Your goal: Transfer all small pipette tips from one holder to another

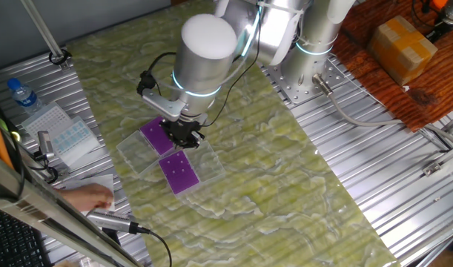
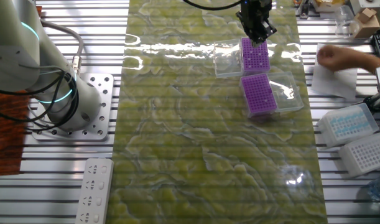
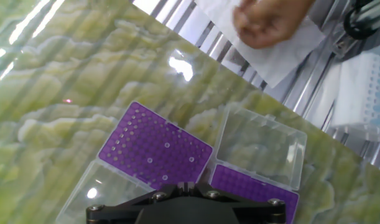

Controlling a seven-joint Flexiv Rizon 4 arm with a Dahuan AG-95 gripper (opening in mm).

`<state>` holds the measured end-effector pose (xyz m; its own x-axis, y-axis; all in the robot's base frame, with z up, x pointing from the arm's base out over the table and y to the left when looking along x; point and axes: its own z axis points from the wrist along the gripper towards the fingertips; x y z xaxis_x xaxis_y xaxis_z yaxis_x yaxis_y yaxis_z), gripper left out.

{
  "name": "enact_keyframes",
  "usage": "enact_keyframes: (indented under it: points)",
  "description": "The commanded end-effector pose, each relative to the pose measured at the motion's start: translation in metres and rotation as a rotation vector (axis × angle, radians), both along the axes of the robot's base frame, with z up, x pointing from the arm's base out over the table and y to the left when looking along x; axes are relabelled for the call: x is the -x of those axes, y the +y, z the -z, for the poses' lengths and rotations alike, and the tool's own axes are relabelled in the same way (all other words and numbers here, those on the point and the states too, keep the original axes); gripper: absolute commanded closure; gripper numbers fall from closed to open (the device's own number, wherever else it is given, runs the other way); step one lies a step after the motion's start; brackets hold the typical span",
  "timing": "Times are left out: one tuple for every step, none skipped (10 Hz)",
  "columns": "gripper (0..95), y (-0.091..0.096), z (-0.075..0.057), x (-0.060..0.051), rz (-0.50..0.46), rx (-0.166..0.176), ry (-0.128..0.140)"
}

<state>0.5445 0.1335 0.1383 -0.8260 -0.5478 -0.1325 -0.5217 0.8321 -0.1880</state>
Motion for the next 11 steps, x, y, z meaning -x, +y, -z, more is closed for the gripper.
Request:
enact_keyframes:
  points:
    - [95.0,0.0003,0.0006,-0.0008,-0.001,0.007,0.0]
    - [95.0,0.0002,0.0007,-0.0007,-0.003,0.008,0.0]
    - [95.0,0.0002,0.0007,-0.0006,-0.004,0.009,-0.001]
    - [95.0,0.0002,0.0007,-0.0006,-0.005,0.009,-0.002]
    - [95.0,0.0001,0.0008,-0.0005,-0.014,0.011,-0.002]
    - [95.0,-0.0001,0.001,-0.0002,-0.018,0.012,-0.002]
    - [95.0,-0.0004,0.0012,0.0002,-0.023,0.011,-0.002]
    - [95.0,-0.0006,0.0013,0.0004,-0.024,0.006,-0.002]
    - [95.0,-0.0006,0.0013,0.0004,-0.024,0.006,-0.002]
    - [95.0,-0.005,-0.0004,-0.0002,-0.077,-0.013,0.012]
    - [95.0,-0.005,-0.0004,-0.0002,-0.077,-0.013,0.012]
